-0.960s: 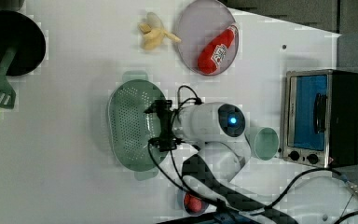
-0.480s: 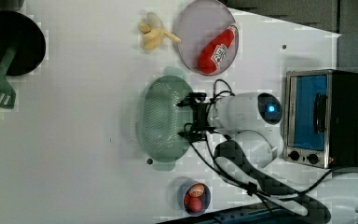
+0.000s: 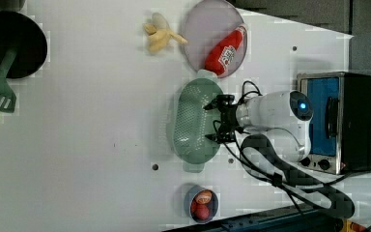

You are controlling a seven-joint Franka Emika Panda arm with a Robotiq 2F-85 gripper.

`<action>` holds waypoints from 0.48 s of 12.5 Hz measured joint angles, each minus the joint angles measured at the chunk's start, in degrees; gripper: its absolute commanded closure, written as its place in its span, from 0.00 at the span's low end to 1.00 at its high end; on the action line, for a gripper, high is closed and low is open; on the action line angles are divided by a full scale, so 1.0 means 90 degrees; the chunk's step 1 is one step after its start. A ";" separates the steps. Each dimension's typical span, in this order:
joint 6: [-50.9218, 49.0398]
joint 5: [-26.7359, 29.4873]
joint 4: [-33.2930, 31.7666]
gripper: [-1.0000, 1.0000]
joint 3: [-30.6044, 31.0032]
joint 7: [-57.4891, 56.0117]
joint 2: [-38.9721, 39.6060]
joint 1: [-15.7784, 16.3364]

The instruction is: Drag strainer left to right.

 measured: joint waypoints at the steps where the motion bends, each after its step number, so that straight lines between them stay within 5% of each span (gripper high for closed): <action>1: 0.0062 0.0030 -0.0037 0.00 -0.0105 -0.0218 -0.0034 -0.0037; 6: 0.0205 -0.0109 -0.0274 0.00 -0.0623 -0.0908 -0.0188 -0.0324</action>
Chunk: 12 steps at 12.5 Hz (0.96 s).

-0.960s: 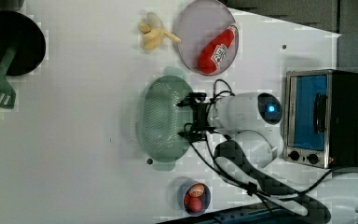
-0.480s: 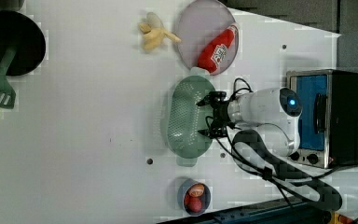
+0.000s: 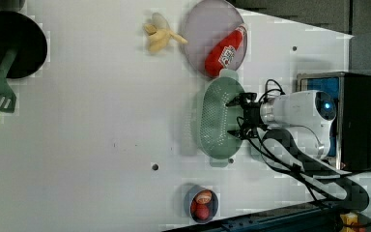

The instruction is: Drag strainer left to right.

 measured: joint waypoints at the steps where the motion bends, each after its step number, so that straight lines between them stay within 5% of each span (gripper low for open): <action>1: 0.0000 0.0003 0.0012 0.00 -0.0136 -0.0099 0.0009 0.0021; 8: -0.0025 -0.0007 0.0050 0.00 -0.0844 -0.1194 -0.0118 0.0063; 12: 0.0081 -0.0007 -0.0137 0.00 -0.0466 -0.1924 -0.0272 0.0005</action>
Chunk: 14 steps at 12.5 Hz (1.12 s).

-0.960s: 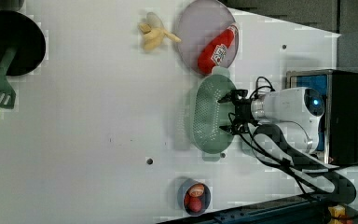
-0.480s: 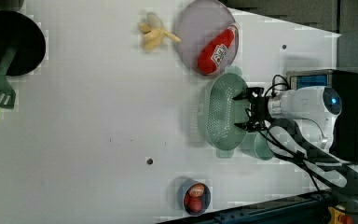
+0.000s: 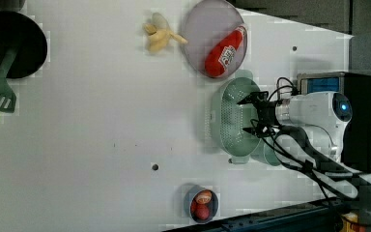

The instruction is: Drag strainer left to right.

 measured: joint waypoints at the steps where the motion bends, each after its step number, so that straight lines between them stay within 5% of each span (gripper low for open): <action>1: -0.0050 -0.0013 -0.0025 0.00 0.0153 -0.0242 -0.0173 -0.0005; 5: -0.1629 -0.0014 0.0584 0.00 0.0324 -0.1609 -0.1380 0.0143; 9: -0.3923 0.0049 0.2493 0.00 0.0133 -0.2988 -0.1674 0.0232; 14: -0.5068 -0.0217 0.4203 0.00 -0.0319 -0.4681 -0.1956 0.0230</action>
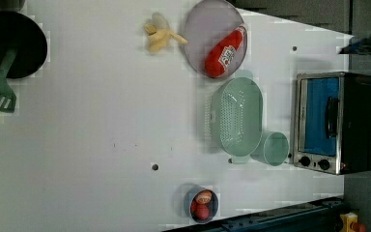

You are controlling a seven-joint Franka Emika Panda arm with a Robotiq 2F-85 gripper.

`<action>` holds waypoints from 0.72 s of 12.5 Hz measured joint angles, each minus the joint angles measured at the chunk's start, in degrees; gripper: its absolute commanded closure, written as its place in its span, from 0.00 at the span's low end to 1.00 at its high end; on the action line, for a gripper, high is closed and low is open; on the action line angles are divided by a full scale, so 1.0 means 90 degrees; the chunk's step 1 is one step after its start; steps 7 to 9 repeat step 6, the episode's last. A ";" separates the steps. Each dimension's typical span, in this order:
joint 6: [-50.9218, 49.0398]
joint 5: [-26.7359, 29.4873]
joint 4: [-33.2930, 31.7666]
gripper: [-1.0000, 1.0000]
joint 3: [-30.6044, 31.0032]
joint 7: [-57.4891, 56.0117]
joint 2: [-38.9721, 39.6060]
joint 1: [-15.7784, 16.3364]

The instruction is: Drag strainer left to right.

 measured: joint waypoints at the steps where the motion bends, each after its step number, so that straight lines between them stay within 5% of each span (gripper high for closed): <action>1: -0.0590 -0.0046 0.0249 0.00 -0.0041 -0.0106 -0.0010 -0.0034; 9: -0.1377 0.0002 0.0671 0.00 -0.0159 -0.0342 -0.0055 -0.0177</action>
